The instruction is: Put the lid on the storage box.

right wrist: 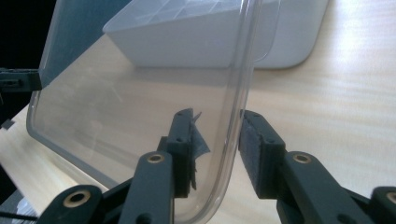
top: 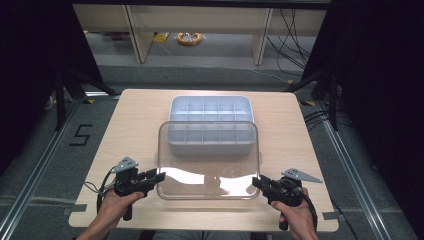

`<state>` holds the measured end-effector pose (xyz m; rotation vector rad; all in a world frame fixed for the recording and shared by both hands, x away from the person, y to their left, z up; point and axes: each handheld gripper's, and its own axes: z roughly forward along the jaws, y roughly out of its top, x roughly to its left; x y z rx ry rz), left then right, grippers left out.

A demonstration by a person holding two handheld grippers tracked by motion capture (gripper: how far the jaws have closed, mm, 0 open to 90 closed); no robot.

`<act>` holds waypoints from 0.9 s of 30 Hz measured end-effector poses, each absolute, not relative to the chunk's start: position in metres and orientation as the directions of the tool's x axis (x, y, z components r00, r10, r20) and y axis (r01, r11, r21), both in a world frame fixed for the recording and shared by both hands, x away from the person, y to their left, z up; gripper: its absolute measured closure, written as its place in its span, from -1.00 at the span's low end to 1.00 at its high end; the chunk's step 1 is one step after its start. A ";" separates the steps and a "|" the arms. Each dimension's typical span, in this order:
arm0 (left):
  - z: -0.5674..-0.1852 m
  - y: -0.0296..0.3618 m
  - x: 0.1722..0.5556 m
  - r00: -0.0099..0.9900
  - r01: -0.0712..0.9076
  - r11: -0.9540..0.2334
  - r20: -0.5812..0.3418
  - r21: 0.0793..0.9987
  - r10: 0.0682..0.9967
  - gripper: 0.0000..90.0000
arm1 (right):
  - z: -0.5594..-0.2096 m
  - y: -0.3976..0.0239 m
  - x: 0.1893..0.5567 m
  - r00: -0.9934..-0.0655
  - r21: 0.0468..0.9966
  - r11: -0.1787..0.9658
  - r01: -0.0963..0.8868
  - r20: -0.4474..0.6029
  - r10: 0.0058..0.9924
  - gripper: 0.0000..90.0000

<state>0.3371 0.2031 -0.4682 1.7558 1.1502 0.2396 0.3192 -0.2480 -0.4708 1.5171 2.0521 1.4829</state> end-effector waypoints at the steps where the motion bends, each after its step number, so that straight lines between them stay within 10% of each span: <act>1: -0.466 0.204 0.342 0.538 0.589 -0.078 -0.318 0.805 0.781 0.39 | -0.470 -0.248 0.322 -0.458 0.793 -0.025 0.609 0.377 0.805 0.48; 27: -0.454 0.194 0.376 0.492 0.585 -0.020 -0.335 0.811 0.804 0.35 | -0.456 -0.244 0.363 -0.410 0.792 -0.074 0.606 0.391 0.824 0.43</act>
